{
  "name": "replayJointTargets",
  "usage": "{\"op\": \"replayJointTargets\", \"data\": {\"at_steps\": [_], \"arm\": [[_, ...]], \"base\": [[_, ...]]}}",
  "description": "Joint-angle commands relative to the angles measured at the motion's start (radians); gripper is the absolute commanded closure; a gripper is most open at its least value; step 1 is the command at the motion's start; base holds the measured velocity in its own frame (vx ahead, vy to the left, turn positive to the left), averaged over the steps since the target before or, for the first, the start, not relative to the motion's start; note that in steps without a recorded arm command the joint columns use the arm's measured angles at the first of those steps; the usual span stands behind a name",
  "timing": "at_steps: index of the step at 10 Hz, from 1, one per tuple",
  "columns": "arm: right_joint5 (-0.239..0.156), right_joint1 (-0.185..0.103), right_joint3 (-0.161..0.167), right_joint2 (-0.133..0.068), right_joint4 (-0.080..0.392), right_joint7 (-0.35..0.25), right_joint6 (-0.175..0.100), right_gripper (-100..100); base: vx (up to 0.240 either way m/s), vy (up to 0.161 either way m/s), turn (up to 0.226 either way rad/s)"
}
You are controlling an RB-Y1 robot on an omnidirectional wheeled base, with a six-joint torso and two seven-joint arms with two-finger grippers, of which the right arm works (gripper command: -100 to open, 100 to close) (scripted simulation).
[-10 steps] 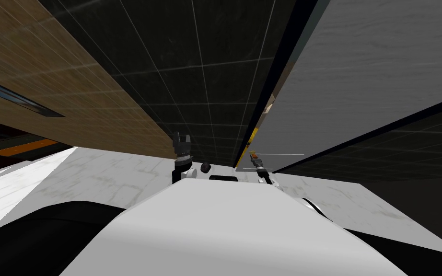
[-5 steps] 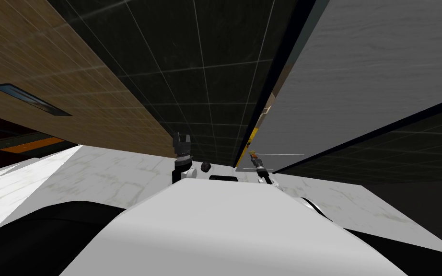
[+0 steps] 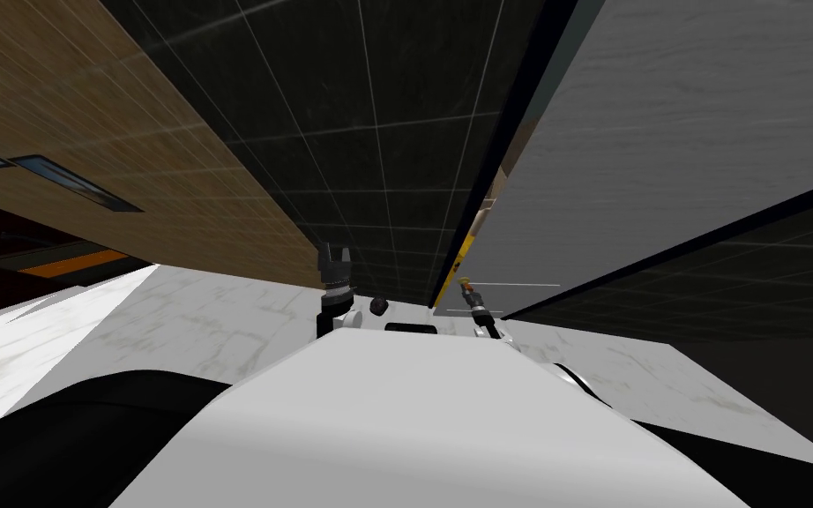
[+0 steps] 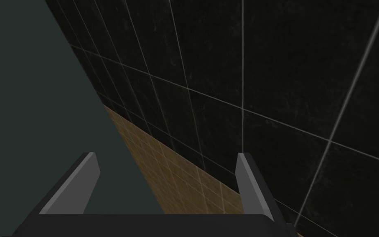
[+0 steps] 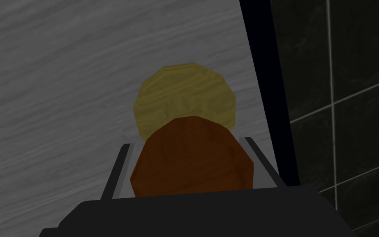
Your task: Pull the door open
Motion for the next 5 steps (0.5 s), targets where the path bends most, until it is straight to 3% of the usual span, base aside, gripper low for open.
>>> {"op": "replayJointTargets", "data": {"at_steps": [1,5], "arm": [[-0.007,0.005,0.004,0.004,-0.008,-0.050,0.005,100],[-0.018,0.006,0.009,0.004,-0.012,-0.138,0.008,100]], "base": [[-0.035,-0.013,0.041],[-0.022,-0.013,0.027]]}}
